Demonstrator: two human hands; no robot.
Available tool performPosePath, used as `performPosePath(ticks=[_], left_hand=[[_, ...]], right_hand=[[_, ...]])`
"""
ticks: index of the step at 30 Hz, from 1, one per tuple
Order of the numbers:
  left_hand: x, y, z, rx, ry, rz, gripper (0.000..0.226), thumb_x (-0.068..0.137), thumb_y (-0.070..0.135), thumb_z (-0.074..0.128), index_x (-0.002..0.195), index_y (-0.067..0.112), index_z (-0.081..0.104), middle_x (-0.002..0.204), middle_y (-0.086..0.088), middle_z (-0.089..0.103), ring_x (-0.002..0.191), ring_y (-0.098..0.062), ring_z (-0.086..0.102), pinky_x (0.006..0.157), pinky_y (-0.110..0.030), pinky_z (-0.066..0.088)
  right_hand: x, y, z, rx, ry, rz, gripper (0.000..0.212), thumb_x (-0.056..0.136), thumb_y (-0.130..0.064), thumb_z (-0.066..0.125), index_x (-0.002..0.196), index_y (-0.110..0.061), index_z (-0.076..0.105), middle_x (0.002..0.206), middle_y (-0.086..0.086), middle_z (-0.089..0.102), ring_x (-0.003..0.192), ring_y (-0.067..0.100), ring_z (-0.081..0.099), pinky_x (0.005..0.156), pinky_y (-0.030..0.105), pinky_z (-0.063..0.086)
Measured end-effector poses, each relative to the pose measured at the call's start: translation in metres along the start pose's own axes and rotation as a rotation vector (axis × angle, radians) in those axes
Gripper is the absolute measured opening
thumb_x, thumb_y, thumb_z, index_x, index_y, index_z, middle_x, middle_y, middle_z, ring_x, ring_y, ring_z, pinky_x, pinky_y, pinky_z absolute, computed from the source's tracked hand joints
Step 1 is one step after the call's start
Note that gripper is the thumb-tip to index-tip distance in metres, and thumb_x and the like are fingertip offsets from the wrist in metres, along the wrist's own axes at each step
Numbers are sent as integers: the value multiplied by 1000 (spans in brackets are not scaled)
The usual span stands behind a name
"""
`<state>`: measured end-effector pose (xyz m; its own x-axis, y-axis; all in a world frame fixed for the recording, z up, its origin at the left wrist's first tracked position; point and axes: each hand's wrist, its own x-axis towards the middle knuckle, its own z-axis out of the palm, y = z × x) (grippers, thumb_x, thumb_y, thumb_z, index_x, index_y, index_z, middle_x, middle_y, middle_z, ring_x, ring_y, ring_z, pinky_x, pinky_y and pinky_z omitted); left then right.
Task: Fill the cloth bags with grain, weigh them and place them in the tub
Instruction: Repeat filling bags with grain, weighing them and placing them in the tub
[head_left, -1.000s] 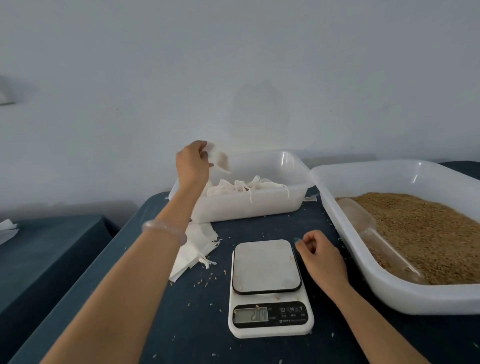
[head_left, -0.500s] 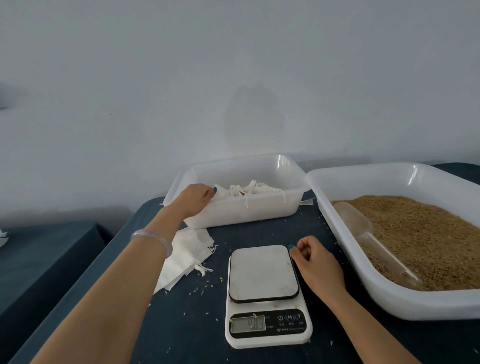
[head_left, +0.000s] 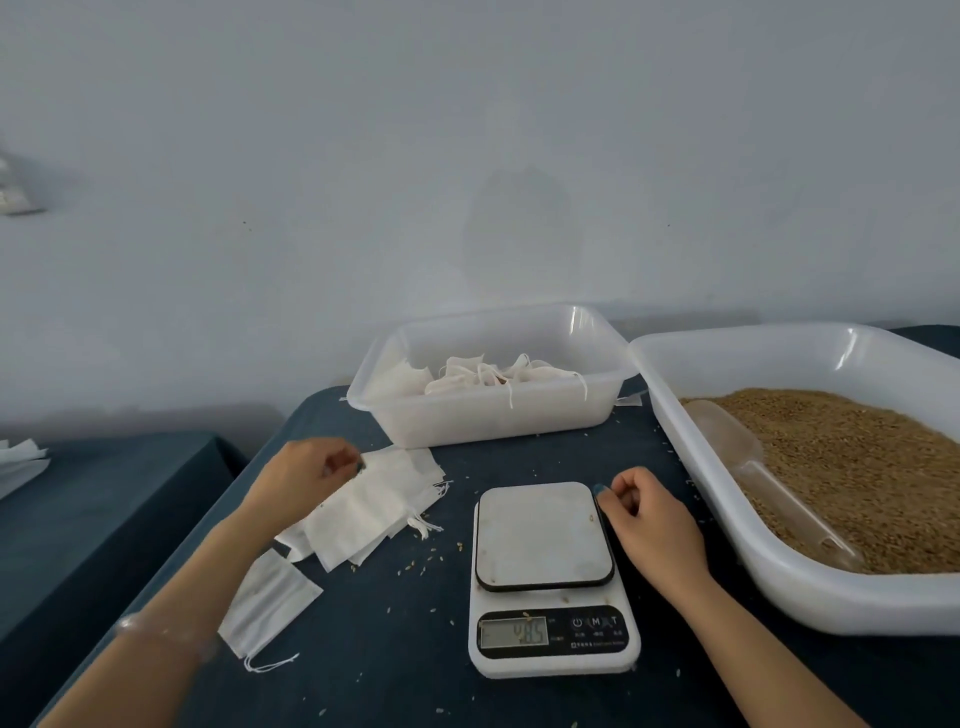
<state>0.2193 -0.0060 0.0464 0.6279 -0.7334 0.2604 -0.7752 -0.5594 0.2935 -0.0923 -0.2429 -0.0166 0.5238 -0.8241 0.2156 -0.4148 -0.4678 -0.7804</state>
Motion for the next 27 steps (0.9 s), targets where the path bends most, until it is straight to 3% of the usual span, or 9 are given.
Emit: performPosePath(ticks=[3,7,10,12,14,16,20,24,27], left_hand=[[-16,-29,-14,120,-281,-121,10,85,36,72,86,40,63,87,19,67,84,-3,62,77,-23,50],[-37,-57,-32,324,-590,-278,46,79,57,73,110,32,50,112,12,58,99,-5,58,83,-18,45],[-47,-68,-35,296,-633,-344,55,75,52,80,112,32,45,110,9,56,90,-6,59,71,-15,46],[-50,-66,-36,123,-653,-441,49,76,39,83,108,23,50,96,4,60,65,-8,58,55,-17,45],[-53,-62,-39,81,-686,-433,37,80,33,81,103,16,58,79,1,59,52,-11,48,50,-20,40],[-53,-60,-41,176,-705,-350,30,83,39,76,100,17,67,78,4,60,61,-12,50,58,-21,41],[-55,-46,-47,236,-801,-249,19,89,41,69,105,30,69,103,12,70,95,-10,64,84,-22,48],[-56,-28,-51,288,-844,-210,30,87,51,68,111,34,65,110,18,66,102,-3,61,95,-22,46],[-53,-13,-55,279,-842,-137,25,88,54,64,102,33,64,102,15,68,93,-4,63,87,-20,48]], right_hand=[[0,0,0,-7,6,3,16,92,-38,60,82,-31,50,73,-10,59,63,4,56,52,23,35],[0,0,0,-5,-3,-2,15,93,-37,60,83,-31,51,74,-10,60,65,5,57,53,24,37],[0,-1,0,-6,-4,-1,14,93,-37,60,84,-31,51,74,-10,60,65,5,57,53,23,36],[-1,-1,0,-8,0,-3,14,93,-37,60,83,-31,51,74,-10,60,64,5,56,52,22,35],[-1,-1,0,-3,2,-2,14,93,-36,60,83,-31,51,74,-10,60,64,4,56,52,22,34],[-1,0,0,-3,2,-2,14,93,-37,60,83,-31,51,75,-10,60,65,5,56,52,23,34],[0,0,1,-5,3,-6,14,93,-35,60,83,-31,50,75,-11,60,65,4,56,52,23,35],[1,1,2,-4,4,-7,14,93,-36,60,84,-31,51,75,-11,60,65,4,56,52,23,35],[2,2,2,-9,2,-2,14,93,-38,59,84,-31,51,74,-10,60,65,4,56,52,24,33]])
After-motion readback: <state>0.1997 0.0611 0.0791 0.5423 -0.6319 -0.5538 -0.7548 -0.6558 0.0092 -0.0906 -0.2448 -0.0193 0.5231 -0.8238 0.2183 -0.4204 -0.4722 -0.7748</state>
